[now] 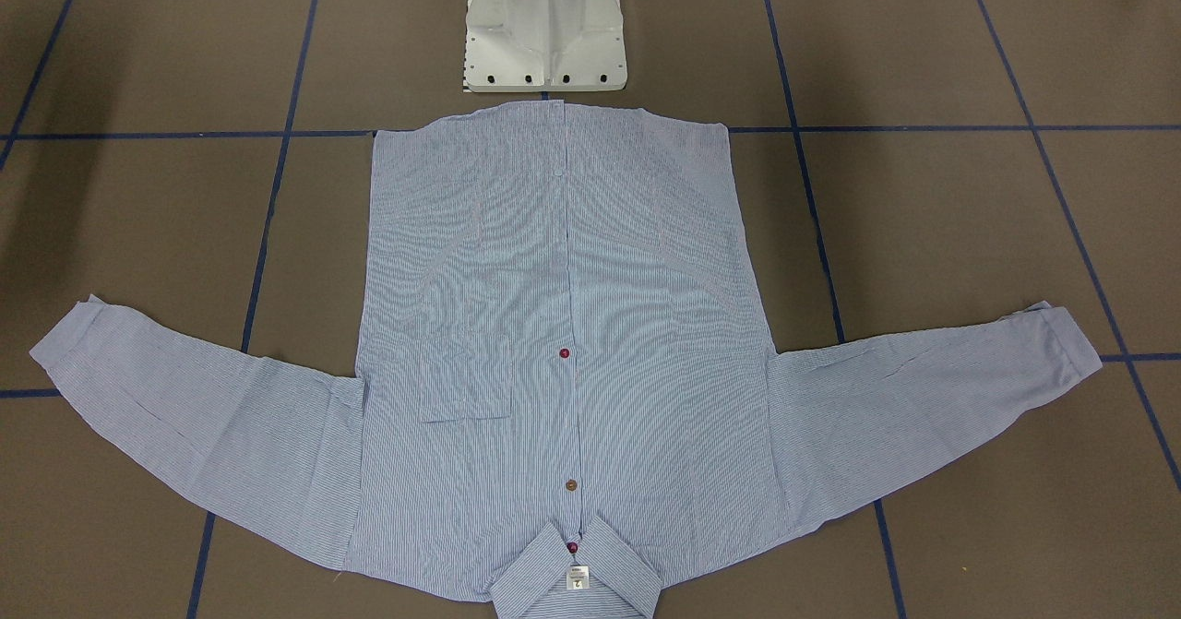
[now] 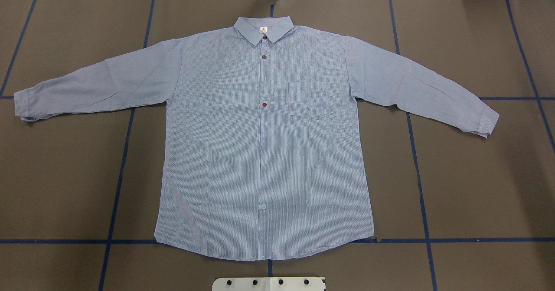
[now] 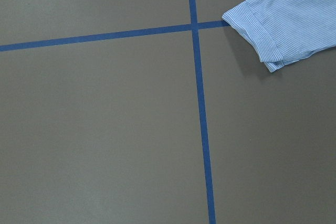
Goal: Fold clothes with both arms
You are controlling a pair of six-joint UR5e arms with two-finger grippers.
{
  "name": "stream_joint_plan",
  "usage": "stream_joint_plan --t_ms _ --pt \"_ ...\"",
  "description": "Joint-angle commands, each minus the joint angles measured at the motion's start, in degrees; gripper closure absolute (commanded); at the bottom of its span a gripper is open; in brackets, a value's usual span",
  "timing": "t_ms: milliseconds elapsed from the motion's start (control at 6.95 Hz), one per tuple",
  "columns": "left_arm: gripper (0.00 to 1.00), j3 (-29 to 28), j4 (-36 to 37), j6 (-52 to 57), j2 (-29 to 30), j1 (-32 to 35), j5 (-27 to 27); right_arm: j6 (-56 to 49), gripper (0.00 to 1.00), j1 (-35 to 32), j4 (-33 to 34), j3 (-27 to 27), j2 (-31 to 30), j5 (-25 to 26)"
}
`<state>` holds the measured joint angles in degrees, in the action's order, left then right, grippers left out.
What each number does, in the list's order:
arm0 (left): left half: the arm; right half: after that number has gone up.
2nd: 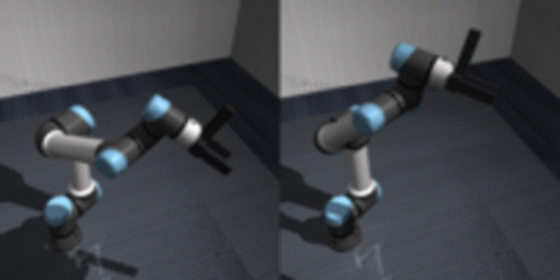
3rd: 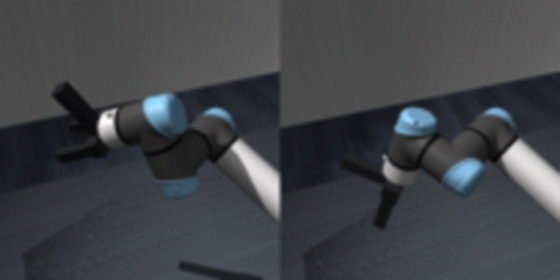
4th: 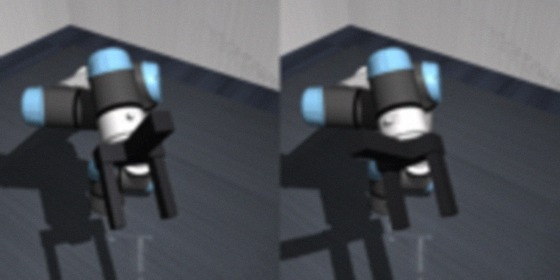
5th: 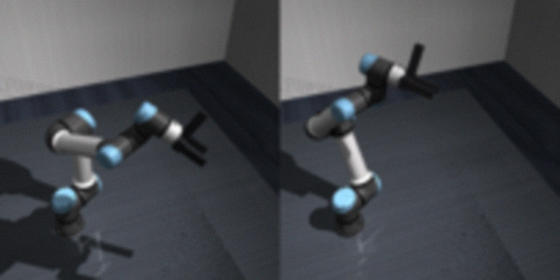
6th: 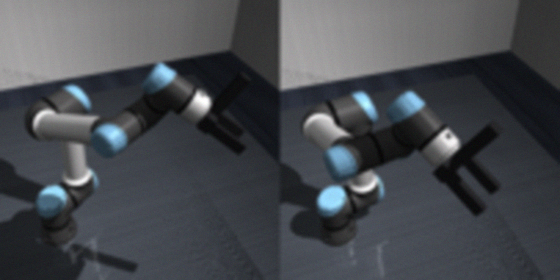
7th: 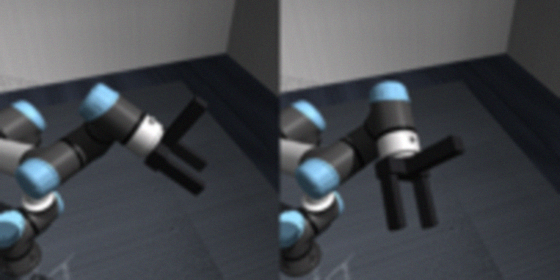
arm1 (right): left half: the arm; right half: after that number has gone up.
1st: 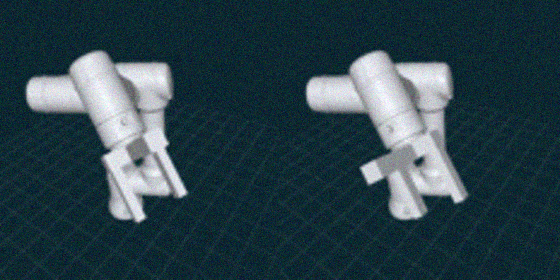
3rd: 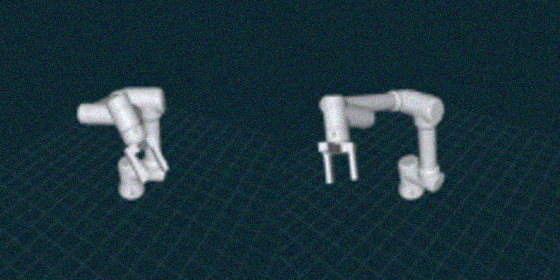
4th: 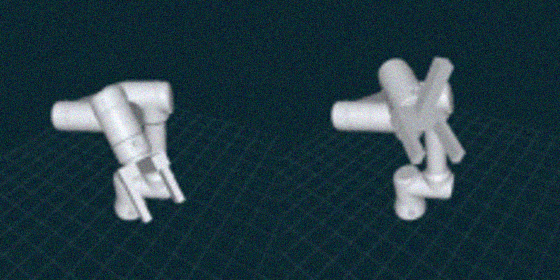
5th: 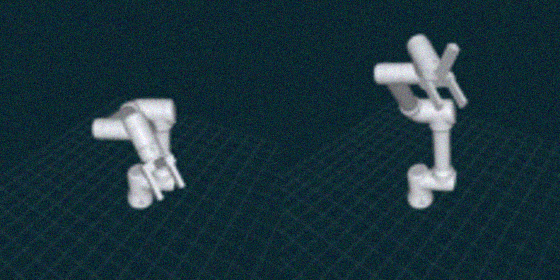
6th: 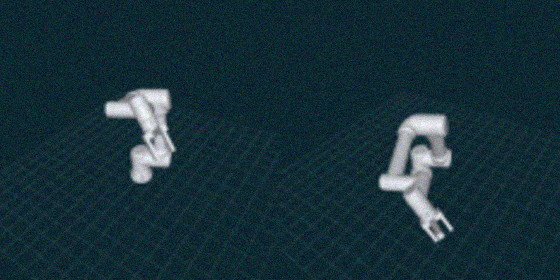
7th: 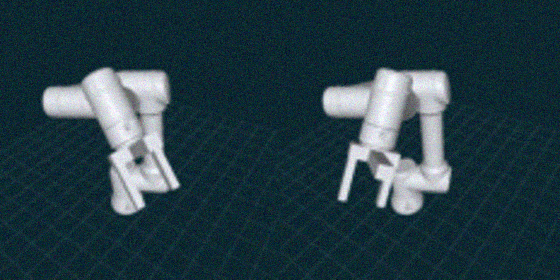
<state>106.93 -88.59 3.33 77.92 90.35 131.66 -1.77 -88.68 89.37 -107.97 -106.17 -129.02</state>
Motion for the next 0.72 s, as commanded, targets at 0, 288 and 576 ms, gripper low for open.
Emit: stream_joint_plan --t_ms 0,288,576 --pt "0.0 0.21 -0.7 0.19 -0.05 0.0 -0.96 0.36 0.0 0.0 -0.07 -0.05 0.0 0.0" --pt "0.0 0.91 -2.46 0.19 -0.49 0.09 -0.44 0.19 0.0 0.0 -0.16 -0.58 0.61 -0.09" --pt "0.0 3.97 -5.6 -0.33 -0.32 0.09 -0.26 0.54 0.0 0.0 -0.25 -1.62 4.98 0.09"
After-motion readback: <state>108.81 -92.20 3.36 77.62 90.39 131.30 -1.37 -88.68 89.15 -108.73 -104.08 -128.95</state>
